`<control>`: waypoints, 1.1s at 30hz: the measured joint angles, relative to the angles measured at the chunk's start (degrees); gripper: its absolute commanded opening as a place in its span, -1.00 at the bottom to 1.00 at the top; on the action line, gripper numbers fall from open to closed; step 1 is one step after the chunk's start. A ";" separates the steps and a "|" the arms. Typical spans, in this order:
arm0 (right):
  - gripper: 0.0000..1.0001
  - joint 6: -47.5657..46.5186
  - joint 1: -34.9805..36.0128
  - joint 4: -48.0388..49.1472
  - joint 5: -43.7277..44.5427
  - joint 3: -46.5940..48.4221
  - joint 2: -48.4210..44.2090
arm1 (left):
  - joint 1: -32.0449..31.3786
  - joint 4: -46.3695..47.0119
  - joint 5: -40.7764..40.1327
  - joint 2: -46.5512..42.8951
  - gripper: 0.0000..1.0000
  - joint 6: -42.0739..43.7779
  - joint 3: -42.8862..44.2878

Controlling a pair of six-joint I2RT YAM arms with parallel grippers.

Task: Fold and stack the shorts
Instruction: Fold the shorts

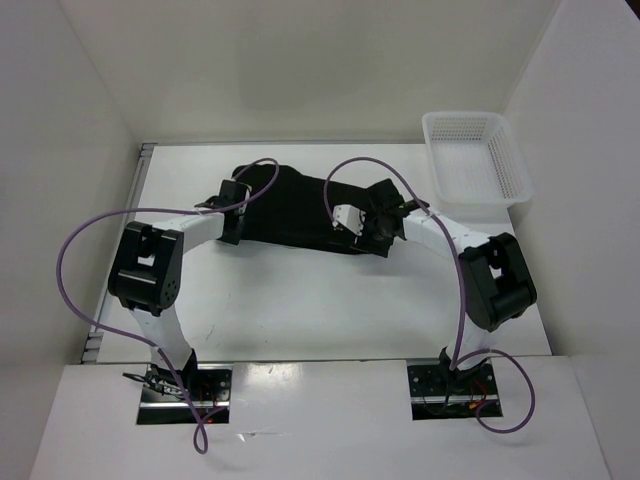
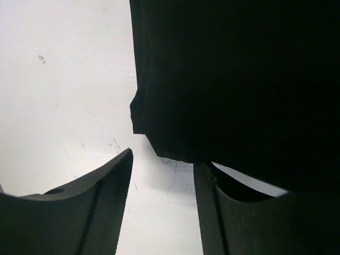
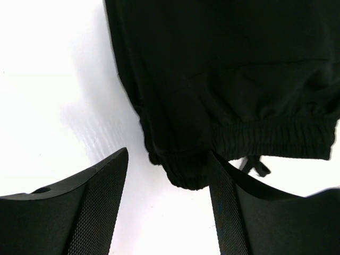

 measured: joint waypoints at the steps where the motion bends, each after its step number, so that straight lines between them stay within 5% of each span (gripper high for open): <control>1: 0.32 -0.50 0.00 0.02 0.04 -0.42 0.00 | -0.15 0.22 -0.11 0.00 0.07 0.00 -0.13; 6: 0.06 -2.21 0.00 0.50 1.16 -2.71 0.00 | -1.05 0.50 -0.39 0.98 -0.75 -0.15 -0.20; 10: -0.47 -2.86 0.00 2.82 3.02 -5.01 0.00 | -1.57 -0.61 -0.42 1.11 -0.99 0.02 -0.15; 15: -0.98 -2.58 0.00 4.90 4.85 -6.27 0.00 | -1.55 -4.48 -0.66 0.72 -1.00 0.07 0.20; 30: -1.00 -0.70 0.39 10.21 8.85 -6.64 -2.64 | -1.66 -10.93 -4.76 -2.45 -1.00 0.04 11.13; 31: -0.97 -0.61 0.52 10.47 8.92 -6.91 -2.80 | -1.66 -11.06 -4.44 -2.45 -0.98 0.04 11.63; 33: -0.51 -0.48 0.68 10.56 8.81 -7.50 -3.06 | -1.79 -11.23 -3.91 -2.45 -0.85 0.04 11.61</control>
